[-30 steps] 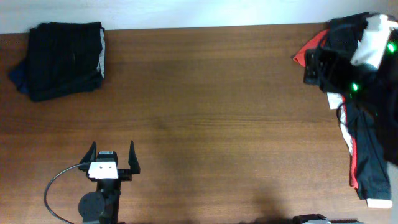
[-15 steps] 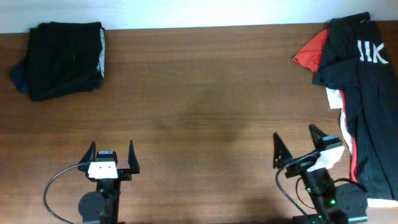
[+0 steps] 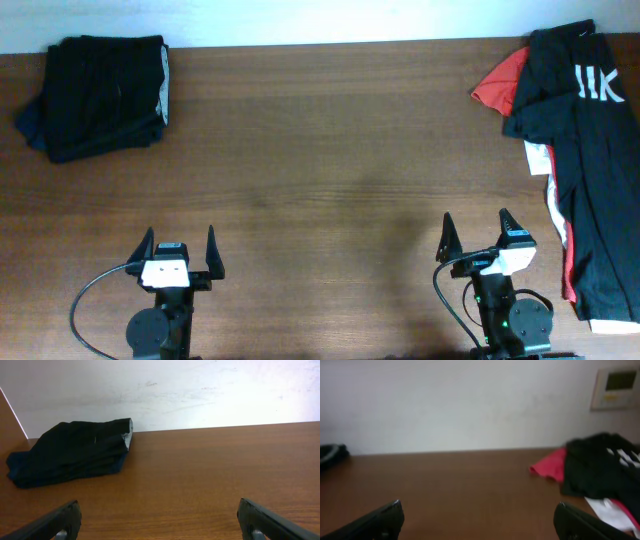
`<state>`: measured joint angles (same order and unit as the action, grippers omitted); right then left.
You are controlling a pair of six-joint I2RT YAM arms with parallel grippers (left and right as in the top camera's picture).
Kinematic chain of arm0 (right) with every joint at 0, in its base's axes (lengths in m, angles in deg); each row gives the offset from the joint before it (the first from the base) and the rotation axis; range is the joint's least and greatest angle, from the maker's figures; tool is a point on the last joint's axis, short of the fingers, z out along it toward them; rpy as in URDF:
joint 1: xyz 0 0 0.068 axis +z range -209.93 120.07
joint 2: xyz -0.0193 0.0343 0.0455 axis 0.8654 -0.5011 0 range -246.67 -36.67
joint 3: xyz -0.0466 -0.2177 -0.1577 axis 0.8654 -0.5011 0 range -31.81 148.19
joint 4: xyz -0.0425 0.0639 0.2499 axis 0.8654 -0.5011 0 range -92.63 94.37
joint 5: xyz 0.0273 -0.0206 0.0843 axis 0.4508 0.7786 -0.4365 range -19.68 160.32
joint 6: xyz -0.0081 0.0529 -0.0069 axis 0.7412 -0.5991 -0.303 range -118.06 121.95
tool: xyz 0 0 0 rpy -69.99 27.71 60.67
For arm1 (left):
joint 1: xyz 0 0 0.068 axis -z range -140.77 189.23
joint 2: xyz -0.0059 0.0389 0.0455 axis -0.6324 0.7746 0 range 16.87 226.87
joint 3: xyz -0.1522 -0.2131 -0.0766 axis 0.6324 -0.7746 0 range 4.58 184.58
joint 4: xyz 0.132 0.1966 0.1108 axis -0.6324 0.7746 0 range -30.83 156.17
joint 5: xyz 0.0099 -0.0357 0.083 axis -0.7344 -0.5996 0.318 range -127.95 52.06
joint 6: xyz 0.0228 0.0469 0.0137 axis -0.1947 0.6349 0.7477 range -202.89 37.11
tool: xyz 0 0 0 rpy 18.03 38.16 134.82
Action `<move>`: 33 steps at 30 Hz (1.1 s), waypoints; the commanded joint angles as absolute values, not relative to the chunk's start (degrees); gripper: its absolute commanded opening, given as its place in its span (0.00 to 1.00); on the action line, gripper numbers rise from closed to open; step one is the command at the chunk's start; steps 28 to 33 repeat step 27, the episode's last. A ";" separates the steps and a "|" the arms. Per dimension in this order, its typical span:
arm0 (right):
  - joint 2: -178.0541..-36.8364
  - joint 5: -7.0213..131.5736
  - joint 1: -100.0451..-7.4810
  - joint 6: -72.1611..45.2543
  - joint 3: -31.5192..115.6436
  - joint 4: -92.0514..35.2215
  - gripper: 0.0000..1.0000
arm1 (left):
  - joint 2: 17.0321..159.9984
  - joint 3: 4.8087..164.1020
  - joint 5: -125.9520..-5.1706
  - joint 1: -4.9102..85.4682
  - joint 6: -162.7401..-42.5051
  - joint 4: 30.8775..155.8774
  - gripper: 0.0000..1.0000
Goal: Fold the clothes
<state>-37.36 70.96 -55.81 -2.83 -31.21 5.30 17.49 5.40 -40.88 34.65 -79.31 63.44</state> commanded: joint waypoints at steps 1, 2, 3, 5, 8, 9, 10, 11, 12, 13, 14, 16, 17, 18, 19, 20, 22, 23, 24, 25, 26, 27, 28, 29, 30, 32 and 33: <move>-36.86 72.54 -55.50 -2.72 -31.50 -0.19 0.99 | 17.16 5.07 -40.93 34.45 -79.64 63.53 0.99; -36.86 72.54 -55.50 -2.72 -31.50 -0.19 0.99 | 17.16 5.07 -40.93 34.45 -79.64 63.53 0.99; -36.86 72.30 -55.50 -2.77 -31.50 -0.19 0.99 | 17.16 5.07 -40.93 34.45 -79.64 63.53 0.99; -36.86 72.32 -55.48 -2.77 -31.50 -0.16 0.99 | 17.16 5.07 -40.91 34.45 -79.64 63.53 0.99; -36.86 72.32 -55.48 -2.77 -31.50 -0.19 0.99 | 17.16 5.07 -40.93 34.45 -79.64 63.53 0.99; -36.86 72.32 -55.48 -2.77 -31.50 -0.19 0.99 | 17.16 5.07 -40.93 34.45 -79.64 63.53 0.99; -36.86 72.32 -55.48 -2.77 -31.50 -0.19 0.99 | 17.16 5.07 -40.93 34.45 -79.64 63.53 0.99; -36.86 72.32 -55.48 -2.77 -31.50 -0.19 0.99 | 17.16 5.07 -40.91 34.45 -79.64 63.53 0.99; -36.86 72.32 -55.48 -2.77 -31.50 -0.19 0.99 | 17.16 5.07 -40.91 34.45 -79.64 63.53 0.99; -36.86 72.32 -55.48 -2.77 -31.50 -0.19 0.99 | 17.16 5.07 -40.91 34.45 -79.64 63.53 0.99; -36.86 72.32 -55.48 -2.77 -31.50 -0.16 0.99 | 17.16 5.07 -40.91 34.45 -79.64 63.53 0.99; -36.86 72.32 -55.48 -2.77 -31.50 -0.16 0.99 | 17.16 5.07 -40.91 34.45 -79.64 63.53 0.99; -36.86 72.32 -55.48 -2.77 -31.50 -0.19 0.99 | 17.16 5.07 -40.93 34.45 -79.64 63.53 0.99; -36.86 72.32 -55.48 -2.77 -31.50 -0.19 0.99 | 17.16 5.07 -40.91 34.45 -79.64 63.53 0.99; -36.86 72.32 -55.48 -2.77 -31.50 -0.19 0.99 | 17.16 5.07 -40.93 34.45 -79.64 63.53 0.99; -36.86 72.32 -55.48 -2.77 -31.50 -0.19 0.99 | 17.16 5.07 -40.93 34.45 -79.64 63.53 0.99; -36.86 72.32 -55.48 -2.77 -31.50 -0.19 0.99 | 17.16 5.07 -40.93 34.45 -79.64 63.53 1.00; -36.86 72.32 -55.48 -2.77 -31.50 -0.16 0.99 | 17.16 5.07 -40.91 34.45 -79.64 63.53 0.99; -36.86 72.32 -55.48 -2.77 -31.50 -0.19 0.99 | 17.16 5.07 -40.93 34.45 -79.64 63.53 0.99; -36.86 72.32 -55.48 -2.77 -31.50 -0.16 0.99 | 17.16 5.07 -40.93 34.45 -79.64 63.53 0.99; -36.86 72.32 -55.48 -2.77 -31.50 -0.16 0.99 | 17.16 5.07 -40.93 34.45 -79.64 63.53 0.99; -36.86 72.32 -55.48 -2.77 -31.50 -0.16 0.99 | 17.16 5.07 -40.91 34.45 -79.64 63.53 0.99; -36.86 72.32 -55.48 -2.77 -31.50 -0.16 0.99 | 17.16 5.07 -40.91 34.45 -79.64 63.53 0.99; -36.86 72.32 -55.48 -2.77 -31.50 -0.16 0.99 | 17.16 5.07 -40.91 34.45 -79.64 63.53 0.99; -36.86 72.32 -55.48 -2.77 -31.50 -0.16 0.99 | 17.16 5.07 -40.91 34.45 -79.64 63.53 0.99; -36.86 72.32 -55.48 -2.77 -31.50 -0.16 0.99 | 17.16 5.07 -40.91 34.45 -79.64 63.53 0.99; -36.86 72.32 -55.48 -2.77 -31.50 -0.16 0.99 | 17.16 5.07 -40.91 34.45 -79.64 63.53 0.99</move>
